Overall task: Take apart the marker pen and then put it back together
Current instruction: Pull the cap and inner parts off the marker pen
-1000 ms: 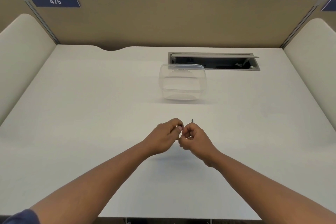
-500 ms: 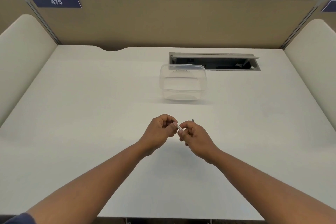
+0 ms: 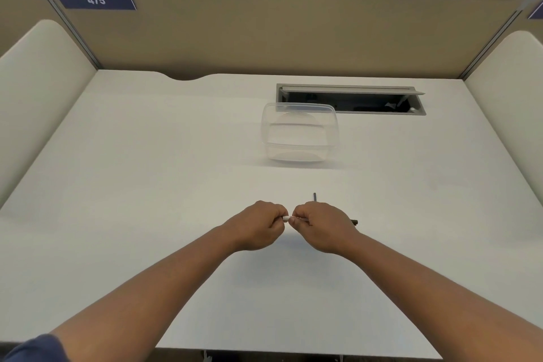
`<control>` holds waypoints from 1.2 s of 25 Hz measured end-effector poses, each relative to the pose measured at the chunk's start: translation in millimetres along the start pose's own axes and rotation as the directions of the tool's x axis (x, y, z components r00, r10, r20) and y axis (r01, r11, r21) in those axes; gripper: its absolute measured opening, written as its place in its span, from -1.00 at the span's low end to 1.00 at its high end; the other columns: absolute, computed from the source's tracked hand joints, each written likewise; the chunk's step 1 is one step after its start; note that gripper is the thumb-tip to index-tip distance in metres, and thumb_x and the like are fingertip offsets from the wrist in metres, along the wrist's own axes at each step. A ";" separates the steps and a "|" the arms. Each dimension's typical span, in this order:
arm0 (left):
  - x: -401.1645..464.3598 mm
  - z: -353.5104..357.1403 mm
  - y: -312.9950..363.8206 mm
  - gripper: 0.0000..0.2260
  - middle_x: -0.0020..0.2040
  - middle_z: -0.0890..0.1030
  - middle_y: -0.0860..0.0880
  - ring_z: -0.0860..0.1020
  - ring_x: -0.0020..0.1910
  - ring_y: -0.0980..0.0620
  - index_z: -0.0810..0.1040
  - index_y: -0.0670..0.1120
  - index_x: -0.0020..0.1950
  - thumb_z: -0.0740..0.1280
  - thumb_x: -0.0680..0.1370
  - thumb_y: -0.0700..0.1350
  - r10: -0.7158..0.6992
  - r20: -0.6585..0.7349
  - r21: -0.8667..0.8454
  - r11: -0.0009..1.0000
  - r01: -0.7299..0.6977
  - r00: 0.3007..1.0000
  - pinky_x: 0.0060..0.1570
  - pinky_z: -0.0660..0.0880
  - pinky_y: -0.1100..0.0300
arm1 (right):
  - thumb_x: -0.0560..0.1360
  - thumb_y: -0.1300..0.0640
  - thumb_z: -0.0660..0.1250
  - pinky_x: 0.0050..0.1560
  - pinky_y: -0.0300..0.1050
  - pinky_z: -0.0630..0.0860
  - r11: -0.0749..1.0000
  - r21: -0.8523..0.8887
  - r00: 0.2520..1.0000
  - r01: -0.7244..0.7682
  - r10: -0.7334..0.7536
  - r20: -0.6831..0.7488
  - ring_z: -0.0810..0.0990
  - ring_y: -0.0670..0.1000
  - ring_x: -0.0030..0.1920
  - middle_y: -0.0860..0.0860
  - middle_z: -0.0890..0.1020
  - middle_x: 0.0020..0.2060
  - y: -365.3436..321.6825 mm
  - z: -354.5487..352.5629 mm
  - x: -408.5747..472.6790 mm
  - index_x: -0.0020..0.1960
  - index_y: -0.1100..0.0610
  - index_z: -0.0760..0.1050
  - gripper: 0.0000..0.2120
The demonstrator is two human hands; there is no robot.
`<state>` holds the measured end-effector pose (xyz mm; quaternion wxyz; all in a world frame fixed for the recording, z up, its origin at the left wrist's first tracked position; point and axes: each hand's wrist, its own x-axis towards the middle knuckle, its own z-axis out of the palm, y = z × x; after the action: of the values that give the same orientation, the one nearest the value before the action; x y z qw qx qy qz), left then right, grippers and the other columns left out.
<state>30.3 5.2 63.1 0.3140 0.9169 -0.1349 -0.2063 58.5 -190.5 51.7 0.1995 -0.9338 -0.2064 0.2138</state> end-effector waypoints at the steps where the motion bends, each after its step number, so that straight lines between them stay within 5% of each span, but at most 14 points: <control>1: 0.3 -0.3 -0.5 -0.79 -0.37 0.35 -0.01 0.26 -0.34 0.00 0.31 -0.17 -0.23 0.08 0.59 -0.16 0.001 0.019 0.022 1.000 -0.001 1.000 -0.31 0.26 0.05 | 0.65 -0.23 0.13 -0.35 -0.09 0.25 1.000 -0.012 1.000 0.000 0.000 0.004 0.44 -0.06 -0.31 -0.09 0.46 -0.32 0.6 0.1 0.2 -0.29 -0.07 0.34 -0.60; 10: 2.1 -2.2 -6.6 -0.70 -0.02 0.61 -0.09 0.53 -0.02 -0.12 0.51 -0.11 0.09 0.01 0.68 -0.06 -0.014 0.148 0.071 0.997 0.004 0.989 0.04 0.49 -0.10 | 0.66 -0.19 0.10 -0.37 -0.10 0.23 0.998 -0.055 0.999 -0.007 0.009 0.038 0.47 0.02 -0.25 -0.15 0.45 -0.36 3.5 3.0 0.0 -0.09 -0.10 0.39 -0.75; 15: 4.2 -3.9 -4.6 -0.72 -0.13 0.55 -0.10 0.48 -0.10 -0.12 0.44 -0.14 -0.03 0.00 0.69 -0.06 0.027 0.165 0.070 0.997 -0.039 0.986 -0.04 0.46 -0.10 | 0.65 -0.24 0.08 -0.35 -0.11 0.24 1.000 -0.026 0.998 -0.013 0.014 0.061 0.45 -0.08 -0.30 -0.16 0.47 -0.36 3.0 0.9 -0.7 -0.14 -0.10 0.40 -0.69; 22: 8.8 1.2 -2.6 -0.77 -0.25 0.44 -0.01 0.39 -0.24 -0.05 0.32 -0.08 -0.12 0.04 0.69 -0.04 0.047 0.178 0.176 0.981 -0.079 0.983 -0.18 0.37 -0.02 | 0.70 -0.06 0.12 -0.22 0.00 0.39 0.998 0.064 0.987 0.008 -0.019 0.161 0.46 0.08 -0.24 -0.05 0.49 -0.30 -1.8 -3.2 0.1 -0.18 0.05 0.34 -0.68; 30: 14.7 7.6 1.7 -0.79 -0.29 0.44 -0.01 0.44 -0.25 -0.09 0.36 -0.09 -0.14 0.08 0.63 -0.05 0.077 0.098 0.323 0.941 -0.105 0.992 -0.24 0.36 0.02 | 0.68 -0.03 0.07 -0.24 -0.04 0.35 1.000 -0.025 0.996 -0.001 0.003 0.088 0.53 0.10 -0.19 -0.04 0.57 -0.23 -8.1 1.7 -0.9 -0.16 0.03 0.37 -0.71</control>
<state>39.5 -5.6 54.3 0.1604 0.9397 -0.2224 -0.2046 54.6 -183.6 54.3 0.1785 -0.9260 -0.2167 0.2525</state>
